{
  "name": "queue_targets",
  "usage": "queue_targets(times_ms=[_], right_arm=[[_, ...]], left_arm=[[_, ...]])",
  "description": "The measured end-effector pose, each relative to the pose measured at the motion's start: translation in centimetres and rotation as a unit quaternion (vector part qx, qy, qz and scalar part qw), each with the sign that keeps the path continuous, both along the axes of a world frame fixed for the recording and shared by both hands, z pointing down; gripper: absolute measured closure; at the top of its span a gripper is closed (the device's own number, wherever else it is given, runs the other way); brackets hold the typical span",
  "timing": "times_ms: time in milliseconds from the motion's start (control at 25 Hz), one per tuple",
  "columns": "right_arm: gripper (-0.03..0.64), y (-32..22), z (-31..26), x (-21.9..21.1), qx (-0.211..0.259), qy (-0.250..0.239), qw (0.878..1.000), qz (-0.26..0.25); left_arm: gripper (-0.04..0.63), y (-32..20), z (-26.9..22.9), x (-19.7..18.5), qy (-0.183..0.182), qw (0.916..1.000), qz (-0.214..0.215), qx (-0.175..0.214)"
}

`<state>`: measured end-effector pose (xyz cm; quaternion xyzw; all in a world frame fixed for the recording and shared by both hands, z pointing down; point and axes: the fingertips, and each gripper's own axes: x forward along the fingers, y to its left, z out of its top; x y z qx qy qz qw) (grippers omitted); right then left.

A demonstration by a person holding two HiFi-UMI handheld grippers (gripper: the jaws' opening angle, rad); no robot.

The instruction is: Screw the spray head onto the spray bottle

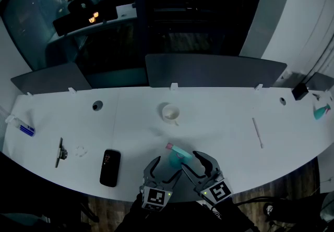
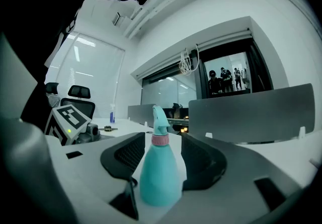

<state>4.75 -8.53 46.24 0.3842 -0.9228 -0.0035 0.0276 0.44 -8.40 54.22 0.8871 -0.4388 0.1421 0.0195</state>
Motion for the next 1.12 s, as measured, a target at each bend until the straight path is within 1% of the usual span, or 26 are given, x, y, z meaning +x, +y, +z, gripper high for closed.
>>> queue_targets(times_ms=[80, 160, 200, 240, 280, 320, 360, 400, 440, 560, 640, 760, 920, 1040, 1120], right_arm=[[0.414, 0.5, 0.5, 1.2, -0.009, 0.015, 1.0, 0.016], [0.414, 0.9, 0.8, 2.2, -0.017, 0.02, 0.999, 0.034], [0.416, 1.1, 0.8, 2.7, -0.018, 0.021, 0.999, 0.041], [0.416, 1.3, 0.7, 3.0, -0.015, 0.024, 0.998, 0.048], [0.417, 1.4, 0.4, 3.3, -0.009, 0.03, 0.998, 0.055], [0.433, 1.5, 0.1, 3.5, 0.0, 0.037, 0.997, 0.063], [0.517, 1.6, -0.4, 3.8, 0.009, 0.043, 0.996, 0.075], [0.582, 1.7, -0.8, 4.0, 0.018, 0.048, 0.995, 0.087], [0.612, 1.9, -1.2, 4.3, 0.026, 0.052, 0.993, 0.099], [0.612, 2.8, -2.4, 4.5, 0.036, 0.042, 0.991, 0.121], [0.612, 3.6, -2.9, 4.2, 0.039, 0.029, 0.991, 0.128], [0.612, 5.2, -3.2, 3.4, 0.047, 0.024, 0.989, 0.139], [0.612, 8.2, -3.4, 2.4, 0.049, 0.026, 0.984, 0.168], [0.612, 11.3, -4.1, 1.5, 0.051, 0.018, 0.978, 0.202], [0.612, 13.2, -4.5, 0.7, 0.061, 0.018, 0.975, 0.213]], left_arm=[[0.196, 0.5, -0.9, -2.1, -0.002, 0.9995, -0.029, 0.009], [0.198, 0.8, -2.5, -4.1, 0.024, 0.9965, -0.079, 0.008], [0.203, 0.8, -3.7, -4.9, 0.039, 0.993, -0.11, 0.017], [0.244, 0.8, -5.2, -5.7, 0.05, 0.9877, -0.145, 0.032], [0.318, 0.8, -6.5, -6.4, 0.057, 0.9805, -0.181, 0.051], [0.424, 0.9, -7.7, -7.2, 0.058, 0.9722, -0.216, 0.068], [0.528, 1.0, -8.8, -7.8, 0.058, 0.964, -0.246, 0.084], [0.591, 1.3, -9.7, -8.2, 0.057, 0.9574, -0.265, 0.099], [0.592, 1.7, -10.6, -8.3, 0.056, 0.9532, -0.275, 0.113], [0.592, 3.2, -12.8, -8.4, 0.052, 0.9465, -0.285, 0.143], [0.592, 4.0, -13.5, -8.6, 0.044, 0.9458, -0.283, 0.154], [0.592, 5.5, -13.3, -8.9, 0.042, 0.9504, -0.268, 0.153], [0.594, 8.6, -12.9, -10.5, 0.065, 0.9556, -0.252, 0.137], [0.594, 11.6, -13.6, -11.6, 0.082, 0.9632, -0.218, 0.133], [0.594, 13.6, -14.0, -12.1, 0.08, 0.9681, -0.192, 0.139]])
